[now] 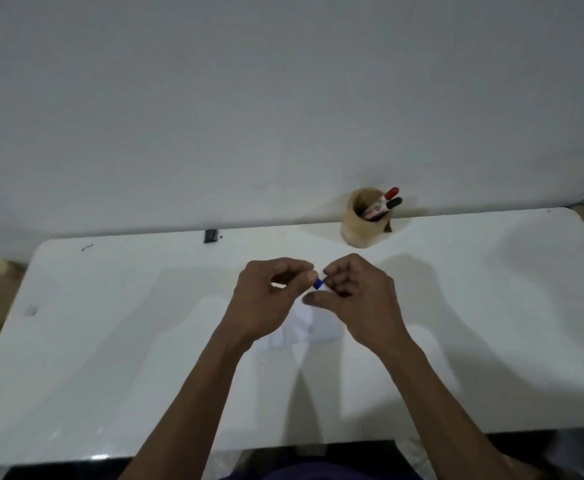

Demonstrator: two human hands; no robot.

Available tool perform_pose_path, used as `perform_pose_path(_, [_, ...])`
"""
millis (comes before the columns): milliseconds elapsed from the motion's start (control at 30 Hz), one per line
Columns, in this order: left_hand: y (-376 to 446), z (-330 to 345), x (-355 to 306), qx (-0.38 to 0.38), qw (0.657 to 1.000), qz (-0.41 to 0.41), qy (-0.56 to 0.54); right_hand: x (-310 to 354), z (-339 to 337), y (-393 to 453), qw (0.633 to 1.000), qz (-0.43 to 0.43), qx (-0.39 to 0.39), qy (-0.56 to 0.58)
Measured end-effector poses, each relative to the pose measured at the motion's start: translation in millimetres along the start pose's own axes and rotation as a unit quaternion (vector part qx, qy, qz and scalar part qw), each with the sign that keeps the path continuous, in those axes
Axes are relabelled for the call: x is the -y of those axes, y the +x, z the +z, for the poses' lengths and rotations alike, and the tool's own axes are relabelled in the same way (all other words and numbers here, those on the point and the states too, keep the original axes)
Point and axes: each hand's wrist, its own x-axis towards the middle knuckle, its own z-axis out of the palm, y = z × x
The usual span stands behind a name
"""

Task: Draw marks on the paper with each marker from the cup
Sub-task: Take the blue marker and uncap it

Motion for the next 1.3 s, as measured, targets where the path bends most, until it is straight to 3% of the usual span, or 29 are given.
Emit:
perform_pose_path(300, [-51, -54, 61, -0.071, 0.991, -0.071, -0.090, -1, 45, -34, 0.988, -0.039, 0.114, -0.098])
perform_pose_path(400, [-63, -64, 75, -0.088, 0.982, -0.084, -0.141, -2, 47, -42, 0.995, -0.041, 0.081, -0.029])
perform_pose_path(500, [-75, -66, 79, -0.096, 0.980, -0.065, -0.164, 6, 53, -49, 0.992, -0.005, 0.042, 0.122])
perform_pose_path(667, [-82, -60, 82, -0.083, 0.990, -0.033, -0.109, 10, 70, -55, 0.934, 0.095, -0.041, 0.342])
perform_pose_path(833, [-78, -54, 81, -0.066, 0.993, -0.035, -0.090, 3, 91, -62, 0.942, 0.102, 0.004, 0.318])
perform_pose_path(1000, [-75, -59, 89, -0.040, 0.991, -0.091, -0.091, -9, 92, -54, 0.940, 0.100, 0.010, 0.327])
perform_pose_path(1100, [-67, -71, 100, -0.063, 0.988, -0.111, -0.084, -14, 75, -38, 0.929, 0.090, -0.030, 0.358])
perform_pose_path(1300, [-20, -78, 109, -0.158, 0.979, -0.095, 0.087, -13, 58, -12, 0.939, 0.084, -0.048, 0.331])
